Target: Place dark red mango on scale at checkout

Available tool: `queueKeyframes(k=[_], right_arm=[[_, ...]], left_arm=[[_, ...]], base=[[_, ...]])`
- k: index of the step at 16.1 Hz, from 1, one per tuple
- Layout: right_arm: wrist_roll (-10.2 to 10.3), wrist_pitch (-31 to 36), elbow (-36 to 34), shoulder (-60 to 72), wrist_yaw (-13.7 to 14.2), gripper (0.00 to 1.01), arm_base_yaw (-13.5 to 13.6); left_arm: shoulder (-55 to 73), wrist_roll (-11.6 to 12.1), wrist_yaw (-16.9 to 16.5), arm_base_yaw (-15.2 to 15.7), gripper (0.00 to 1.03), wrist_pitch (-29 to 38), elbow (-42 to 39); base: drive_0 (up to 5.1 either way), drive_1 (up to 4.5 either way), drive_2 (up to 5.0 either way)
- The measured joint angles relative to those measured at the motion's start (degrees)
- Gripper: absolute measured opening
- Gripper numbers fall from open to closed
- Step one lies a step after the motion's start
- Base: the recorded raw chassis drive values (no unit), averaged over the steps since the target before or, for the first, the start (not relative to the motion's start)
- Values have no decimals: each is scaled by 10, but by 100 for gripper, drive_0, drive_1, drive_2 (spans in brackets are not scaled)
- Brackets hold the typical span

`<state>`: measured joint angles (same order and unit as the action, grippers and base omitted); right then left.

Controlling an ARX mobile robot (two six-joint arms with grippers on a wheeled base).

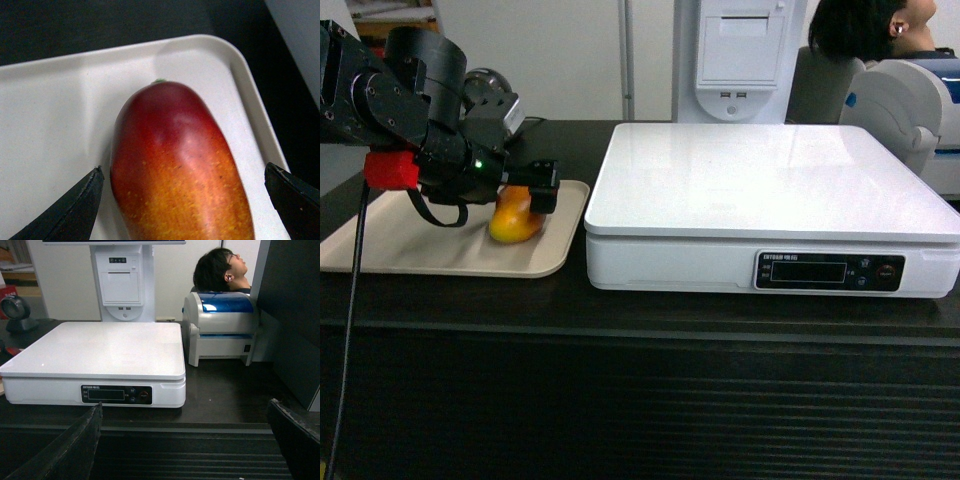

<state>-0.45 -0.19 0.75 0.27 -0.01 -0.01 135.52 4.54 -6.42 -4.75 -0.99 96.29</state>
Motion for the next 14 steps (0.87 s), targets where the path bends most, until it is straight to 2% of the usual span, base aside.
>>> queueKeyframes(k=[8, 9, 10, 14], right_arm=[[0, 0, 0, 0, 0, 98, 0], [0, 0, 0, 0, 0, 98, 0], [0, 0, 0, 0, 0, 98, 0], [0, 0, 0, 0, 0, 98, 0]], left_arm=[[32, 8, -2, 0, 98, -76, 40], [35, 16, 0, -1, 75, -67, 44], [35, 16, 0, -1, 63, -67, 46], [12, 17, 11, -5, 61, -46, 17]], base=[[0, 0, 0], [0, 0, 0], [0, 0, 0], [0, 0, 0]])
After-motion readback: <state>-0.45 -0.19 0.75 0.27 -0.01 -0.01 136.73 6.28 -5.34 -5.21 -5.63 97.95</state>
